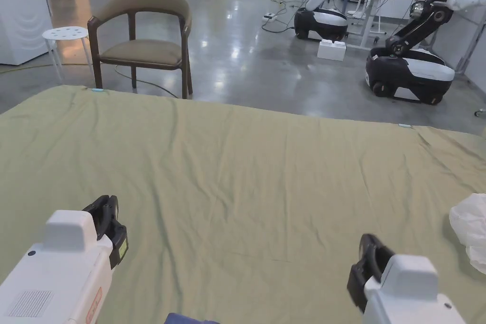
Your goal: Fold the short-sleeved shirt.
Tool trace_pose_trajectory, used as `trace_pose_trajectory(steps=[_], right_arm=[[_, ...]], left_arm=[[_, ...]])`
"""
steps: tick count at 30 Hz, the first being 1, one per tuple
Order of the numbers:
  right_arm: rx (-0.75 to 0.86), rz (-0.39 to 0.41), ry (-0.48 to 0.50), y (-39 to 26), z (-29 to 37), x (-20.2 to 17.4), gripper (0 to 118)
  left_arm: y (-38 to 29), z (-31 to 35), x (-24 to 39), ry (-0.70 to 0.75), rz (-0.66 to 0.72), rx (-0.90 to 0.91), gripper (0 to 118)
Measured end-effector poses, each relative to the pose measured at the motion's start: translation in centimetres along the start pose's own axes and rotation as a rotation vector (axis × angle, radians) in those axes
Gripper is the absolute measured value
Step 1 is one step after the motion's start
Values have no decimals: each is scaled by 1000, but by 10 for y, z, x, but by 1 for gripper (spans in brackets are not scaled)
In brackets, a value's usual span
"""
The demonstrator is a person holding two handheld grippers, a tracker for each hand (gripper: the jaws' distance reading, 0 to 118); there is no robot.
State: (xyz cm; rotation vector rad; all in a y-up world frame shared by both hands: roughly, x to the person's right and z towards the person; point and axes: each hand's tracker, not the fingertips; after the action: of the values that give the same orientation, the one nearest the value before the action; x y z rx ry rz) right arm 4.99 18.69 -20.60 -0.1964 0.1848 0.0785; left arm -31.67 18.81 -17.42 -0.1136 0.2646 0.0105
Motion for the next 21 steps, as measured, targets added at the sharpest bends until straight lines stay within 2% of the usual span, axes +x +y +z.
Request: trace_pose_trajectory(steps=[5,8,11,16,19,21], right_arm=[[-165,52,172,-60,19,-57,1],[-272,22,276,-91,24,-85,1],[-309,84,262,-115,22,-107,1],[-379,102,144,-148,4,-113,1],[-449,97,120,-166,-9,-107,1],[-461,84,103,-176,-11,-103,1]], left_arm=[[-27,8,-17,6,10,-89,10],[-42,13,-25,-1,12,-138,10],[-55,20,-30,-8,11,-172,10],[-78,25,-37,-86,13,-265,10],[-90,21,-43,-171,72,-385,11],[-97,14,-50,-260,151,-486,19]])
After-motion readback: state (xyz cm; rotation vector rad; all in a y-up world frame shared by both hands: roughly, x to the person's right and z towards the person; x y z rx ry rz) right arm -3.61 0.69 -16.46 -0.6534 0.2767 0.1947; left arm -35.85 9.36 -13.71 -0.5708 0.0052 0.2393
